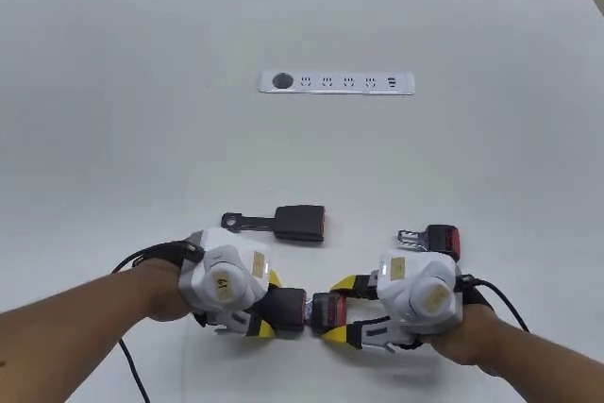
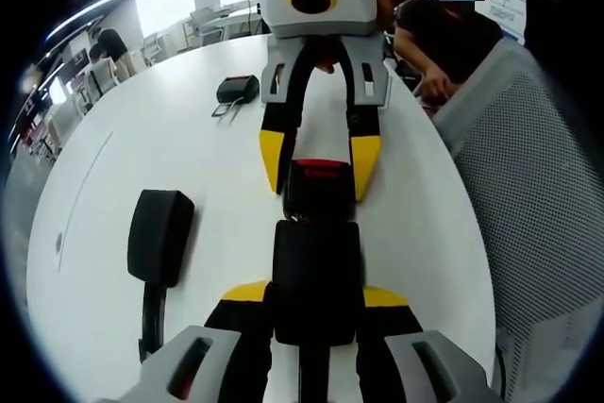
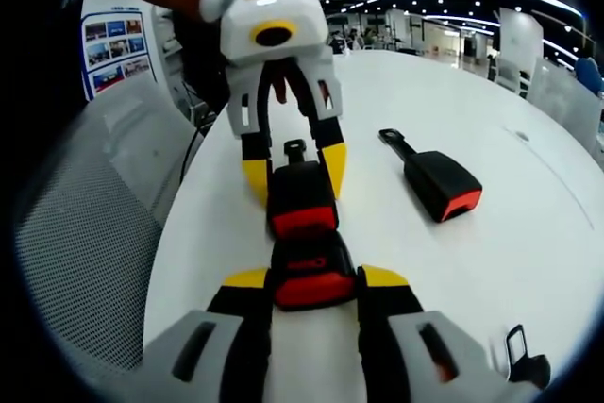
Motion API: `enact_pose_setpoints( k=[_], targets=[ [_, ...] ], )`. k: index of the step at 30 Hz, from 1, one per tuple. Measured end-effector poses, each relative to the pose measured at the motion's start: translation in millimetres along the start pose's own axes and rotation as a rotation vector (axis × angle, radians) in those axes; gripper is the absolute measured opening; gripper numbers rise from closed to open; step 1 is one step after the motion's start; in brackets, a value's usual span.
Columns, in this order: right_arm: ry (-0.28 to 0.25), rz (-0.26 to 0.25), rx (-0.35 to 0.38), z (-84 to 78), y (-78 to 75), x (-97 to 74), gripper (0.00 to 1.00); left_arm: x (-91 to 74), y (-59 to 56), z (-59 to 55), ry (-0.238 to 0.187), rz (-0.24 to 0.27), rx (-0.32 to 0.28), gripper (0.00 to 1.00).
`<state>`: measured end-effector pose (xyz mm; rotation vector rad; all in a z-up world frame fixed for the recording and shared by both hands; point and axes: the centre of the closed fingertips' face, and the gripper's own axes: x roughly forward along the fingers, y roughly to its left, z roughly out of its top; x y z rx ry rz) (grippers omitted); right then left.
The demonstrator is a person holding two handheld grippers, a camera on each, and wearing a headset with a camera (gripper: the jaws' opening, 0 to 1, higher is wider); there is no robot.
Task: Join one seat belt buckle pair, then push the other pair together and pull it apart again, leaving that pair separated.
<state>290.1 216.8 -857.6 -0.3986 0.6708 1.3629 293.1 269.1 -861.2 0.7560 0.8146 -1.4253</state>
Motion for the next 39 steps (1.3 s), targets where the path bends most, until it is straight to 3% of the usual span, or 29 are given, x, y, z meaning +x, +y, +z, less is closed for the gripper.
enact_pose_setpoints(
  k=[15,27,39],
  targets=[
    [-0.028,-0.007,-0.038,-1.1,0.3,-1.2,0.34,-2.0,-0.6,-0.5,-0.073,0.005,0.030,0.34],
    [-0.098,-0.018,-0.060,-1.0,0.8,-4.1,0.33,-3.7,-0.8,-0.4,-0.144,0.009,0.043,0.34],
    [-0.120,-0.012,-0.076,-0.2,0.3,-3.7,0.33,-4.1,-1.2,-2.8,-0.146,-0.010,0.031,0.33]
  ],
)
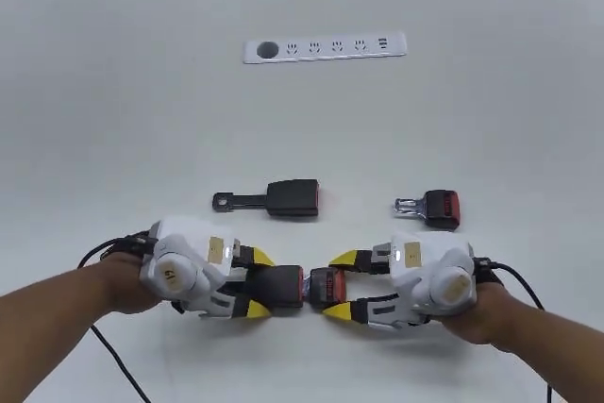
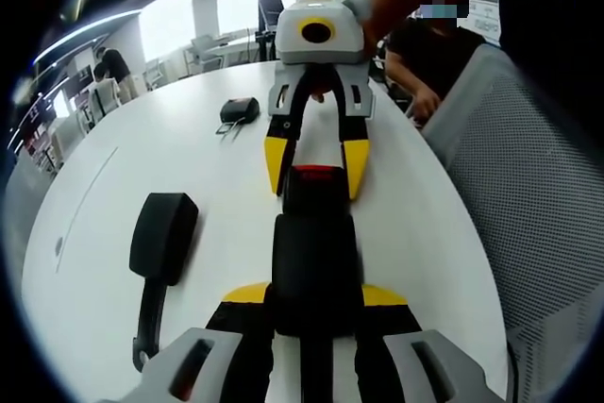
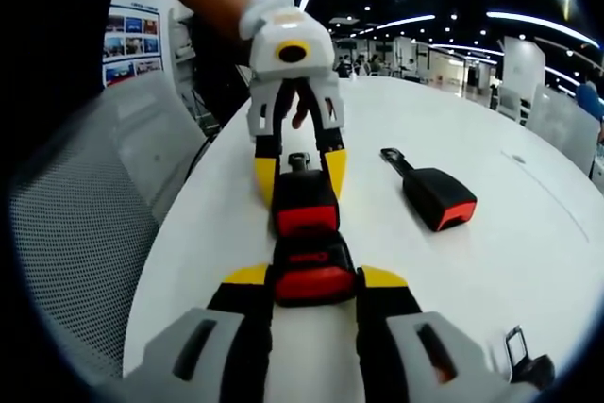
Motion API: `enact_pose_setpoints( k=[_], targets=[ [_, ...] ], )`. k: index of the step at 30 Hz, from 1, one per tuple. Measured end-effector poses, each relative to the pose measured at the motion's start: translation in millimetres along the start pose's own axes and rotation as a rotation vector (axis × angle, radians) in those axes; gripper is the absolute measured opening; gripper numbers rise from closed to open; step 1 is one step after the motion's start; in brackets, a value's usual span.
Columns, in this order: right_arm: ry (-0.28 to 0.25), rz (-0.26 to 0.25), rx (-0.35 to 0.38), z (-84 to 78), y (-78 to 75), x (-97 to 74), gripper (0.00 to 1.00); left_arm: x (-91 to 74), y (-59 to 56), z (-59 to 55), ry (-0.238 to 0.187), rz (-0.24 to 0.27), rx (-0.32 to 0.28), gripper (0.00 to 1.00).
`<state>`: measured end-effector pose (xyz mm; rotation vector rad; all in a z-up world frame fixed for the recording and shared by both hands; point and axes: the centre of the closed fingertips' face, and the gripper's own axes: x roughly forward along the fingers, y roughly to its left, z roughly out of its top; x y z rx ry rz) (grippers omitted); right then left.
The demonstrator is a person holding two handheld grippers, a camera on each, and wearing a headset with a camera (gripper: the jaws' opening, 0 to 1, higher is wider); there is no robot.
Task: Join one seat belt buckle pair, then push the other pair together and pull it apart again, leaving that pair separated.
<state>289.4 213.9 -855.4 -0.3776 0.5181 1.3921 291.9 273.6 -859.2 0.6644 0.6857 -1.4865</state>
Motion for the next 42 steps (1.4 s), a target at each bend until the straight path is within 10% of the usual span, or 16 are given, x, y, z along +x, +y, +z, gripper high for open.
enact_pose_setpoints(
  k=[42],
  targets=[
    [0.001,-0.018,0.024,-3.7,1.1,-5.5,0.33,0.5,-1.4,0.1,0.024,-0.019,0.020,0.33]
  ],
)
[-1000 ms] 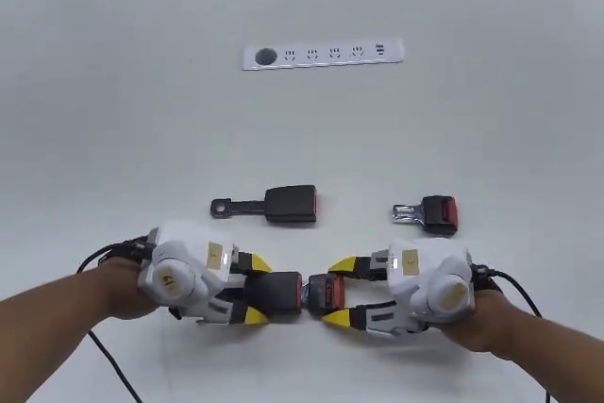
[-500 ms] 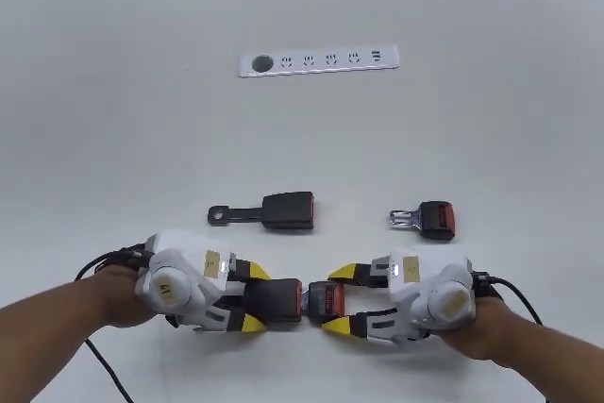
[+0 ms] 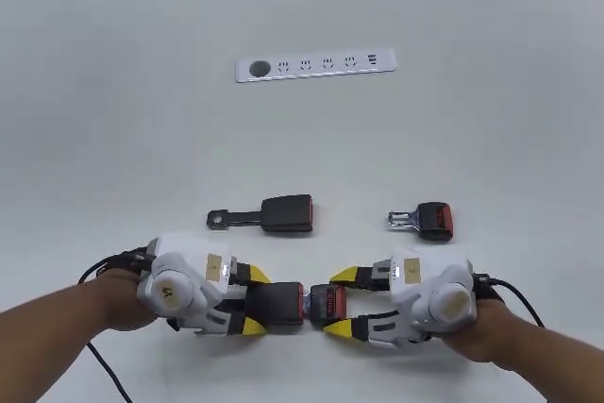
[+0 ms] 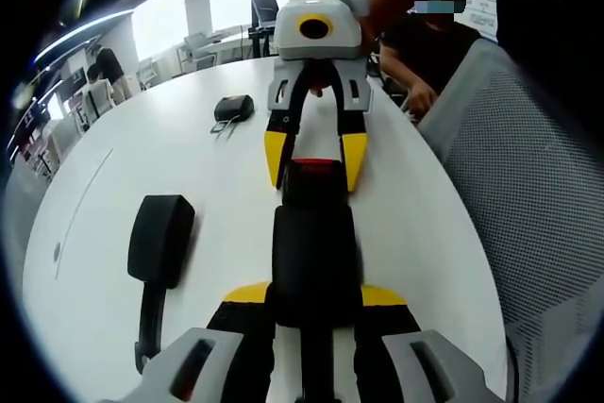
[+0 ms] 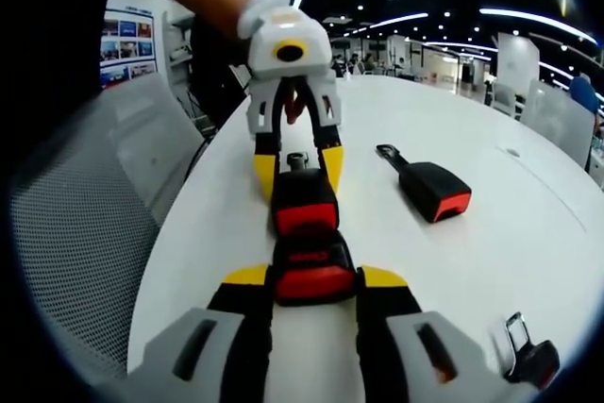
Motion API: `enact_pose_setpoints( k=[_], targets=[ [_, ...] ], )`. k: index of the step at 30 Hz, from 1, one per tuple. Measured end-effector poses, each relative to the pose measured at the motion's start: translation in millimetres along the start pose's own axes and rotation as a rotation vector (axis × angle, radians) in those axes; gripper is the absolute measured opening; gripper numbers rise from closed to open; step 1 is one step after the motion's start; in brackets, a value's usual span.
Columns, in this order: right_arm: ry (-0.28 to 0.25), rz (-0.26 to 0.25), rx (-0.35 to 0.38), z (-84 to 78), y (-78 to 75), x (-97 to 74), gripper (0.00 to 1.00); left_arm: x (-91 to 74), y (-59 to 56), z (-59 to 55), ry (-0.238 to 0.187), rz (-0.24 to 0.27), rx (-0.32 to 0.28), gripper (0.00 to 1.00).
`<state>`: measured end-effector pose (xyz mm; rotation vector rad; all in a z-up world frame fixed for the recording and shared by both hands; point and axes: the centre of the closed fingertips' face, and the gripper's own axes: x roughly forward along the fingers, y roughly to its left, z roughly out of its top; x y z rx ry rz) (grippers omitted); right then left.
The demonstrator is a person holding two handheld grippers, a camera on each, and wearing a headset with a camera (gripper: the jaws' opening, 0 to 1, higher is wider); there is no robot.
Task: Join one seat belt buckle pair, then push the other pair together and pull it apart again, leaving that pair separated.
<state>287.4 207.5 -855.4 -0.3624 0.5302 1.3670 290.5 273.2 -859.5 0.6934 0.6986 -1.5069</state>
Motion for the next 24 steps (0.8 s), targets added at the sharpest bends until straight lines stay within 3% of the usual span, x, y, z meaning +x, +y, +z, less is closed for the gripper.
enact_pose_setpoints(
  k=[6,14,17,18,20,21,24],
  targets=[
    [0.012,0.003,0.001,0.1,-0.2,0.5,0.34,-0.1,0.1,0.3,0.001,0.000,-0.006,0.33],
    [0.053,-0.002,0.002,1.2,0.5,2.1,0.36,0.5,0.1,1.1,0.033,-0.008,0.004,0.34],
    [0.068,-0.019,0.036,3.0,0.1,1.7,0.36,1.8,0.2,2.0,0.058,-0.006,0.002,0.34],
    [0.090,-0.038,0.096,1.9,0.9,0.0,0.37,1.3,0.6,2.6,0.075,-0.001,-0.008,0.34],
    [0.039,-0.058,0.134,13.1,-1.2,-2.6,0.43,0.3,-0.6,2.1,0.100,0.005,-0.014,0.37],
    [0.009,-0.073,0.156,18.1,-3.2,-4.9,0.53,-0.9,-4.8,3.8,0.103,-0.007,-0.032,0.41],
    [-0.031,-0.116,0.193,25.7,-11.3,-12.2,0.78,-7.8,-3.4,16.6,0.062,0.032,0.008,0.56]
  ],
)
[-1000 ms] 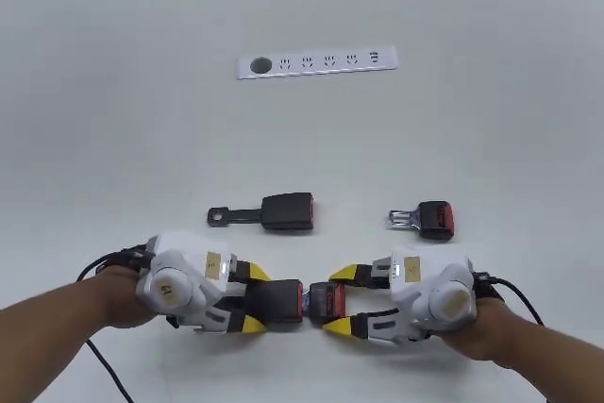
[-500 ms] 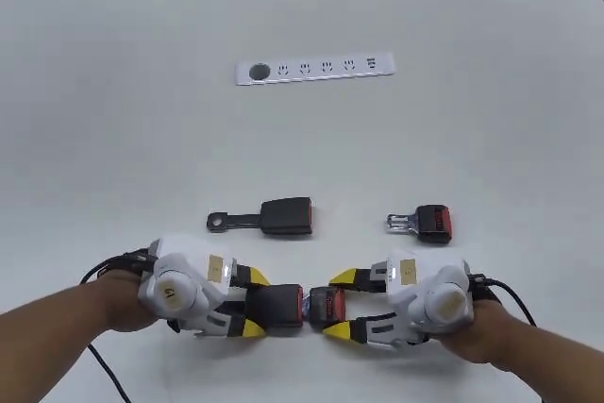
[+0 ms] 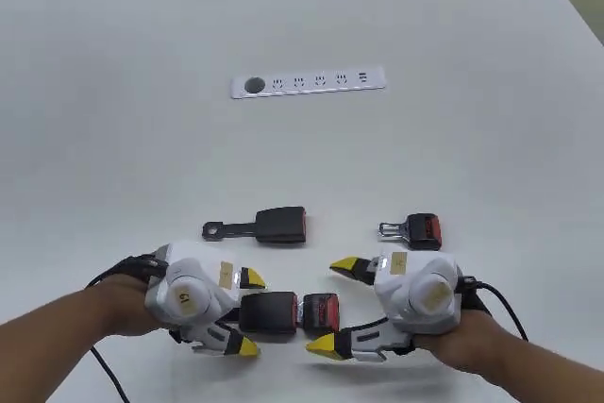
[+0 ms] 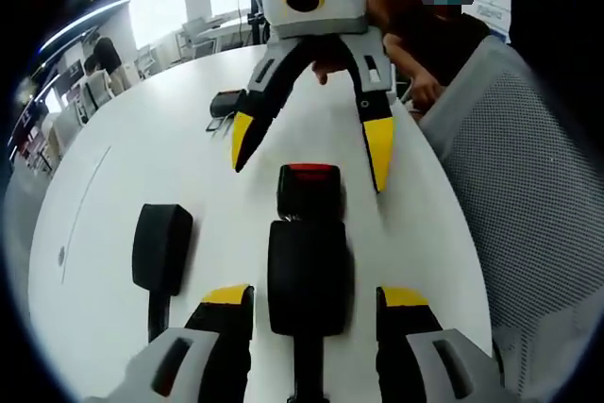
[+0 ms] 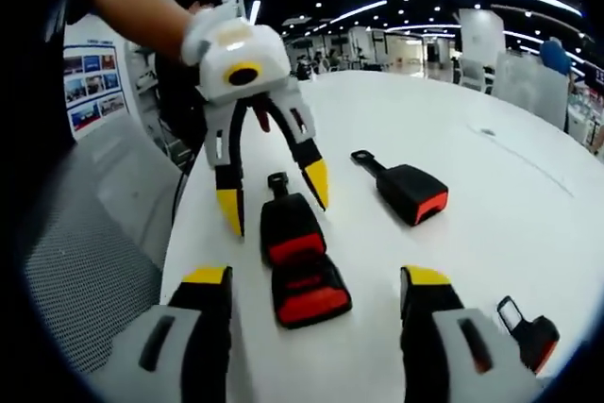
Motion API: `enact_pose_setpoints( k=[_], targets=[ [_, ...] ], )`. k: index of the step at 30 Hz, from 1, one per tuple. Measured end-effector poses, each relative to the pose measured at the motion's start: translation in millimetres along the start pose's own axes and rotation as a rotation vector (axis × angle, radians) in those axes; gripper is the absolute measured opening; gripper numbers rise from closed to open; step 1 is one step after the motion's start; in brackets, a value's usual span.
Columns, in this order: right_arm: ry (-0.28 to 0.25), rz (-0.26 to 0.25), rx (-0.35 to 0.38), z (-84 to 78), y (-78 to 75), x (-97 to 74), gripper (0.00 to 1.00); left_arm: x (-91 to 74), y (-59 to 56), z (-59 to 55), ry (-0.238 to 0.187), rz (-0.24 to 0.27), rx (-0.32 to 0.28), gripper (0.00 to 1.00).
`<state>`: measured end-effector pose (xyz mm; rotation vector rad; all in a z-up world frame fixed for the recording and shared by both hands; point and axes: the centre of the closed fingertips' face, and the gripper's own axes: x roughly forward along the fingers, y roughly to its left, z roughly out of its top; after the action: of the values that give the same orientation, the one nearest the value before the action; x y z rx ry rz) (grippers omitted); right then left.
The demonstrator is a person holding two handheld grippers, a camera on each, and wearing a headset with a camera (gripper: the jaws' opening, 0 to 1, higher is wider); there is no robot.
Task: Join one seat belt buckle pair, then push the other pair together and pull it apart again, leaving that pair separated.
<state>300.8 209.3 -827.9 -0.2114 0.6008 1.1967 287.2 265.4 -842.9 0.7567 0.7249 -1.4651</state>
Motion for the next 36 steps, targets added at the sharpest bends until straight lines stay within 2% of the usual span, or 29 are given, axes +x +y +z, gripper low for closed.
enact_pose_setpoints(
  k=[1,3,5,7,10,15,19,22,25,29,34,36],
  targets=[
    [-0.007,-0.027,-0.011,2.3,-4.0,-3.9,0.81,-4.2,5.0,6.2,-0.027,0.033,-0.034,0.58],
    [-0.009,-0.052,-0.030,3.5,-7.3,-10.6,0.83,-11.9,12.2,16.7,-0.076,0.070,-0.062,0.69],
    [-0.018,-0.060,-0.016,4.7,-8.1,-17.2,0.85,-17.9,15.5,19.3,-0.079,0.089,-0.058,0.76],
    [-0.020,-0.077,-0.037,4.6,-10.3,-26.1,0.86,-23.5,18.9,21.6,-0.079,0.109,-0.041,0.77],
    [-0.019,-0.099,-0.026,3.6,-16.3,-40.0,0.87,-31.2,27.3,29.1,-0.106,0.144,-0.051,0.77],
    [-0.020,-0.162,-0.020,-0.4,-39.5,-68.8,0.87,-39.0,42.3,34.1,-0.129,0.174,-0.060,0.80],
    [0.005,-0.197,-0.016,-5.8,-57.7,-83.5,0.87,-43.7,58.5,34.8,-0.134,0.198,-0.077,0.84],
    [0.011,-0.211,-0.010,-8.2,-71.9,-92.4,0.87,-48.2,70.8,38.4,-0.152,0.216,-0.086,0.85],
    [0.025,-0.218,-0.017,-11.4,-83.6,-98.5,0.87,-50.0,85.2,37.0,-0.155,0.235,-0.084,0.87],
    [0.047,-0.221,-0.026,-15.8,-97.0,-104.6,0.87,-50.1,96.9,35.9,-0.159,0.237,-0.090,0.87],
    [0.095,-0.189,-0.033,-27.8,-110.7,-109.1,0.85,-46.9,112.7,29.8,-0.155,0.234,-0.098,0.88],
    [0.109,-0.178,-0.032,-31.6,-115.3,-110.0,0.85,-44.6,114.8,28.8,-0.150,0.221,-0.099,0.88]
  ],
)
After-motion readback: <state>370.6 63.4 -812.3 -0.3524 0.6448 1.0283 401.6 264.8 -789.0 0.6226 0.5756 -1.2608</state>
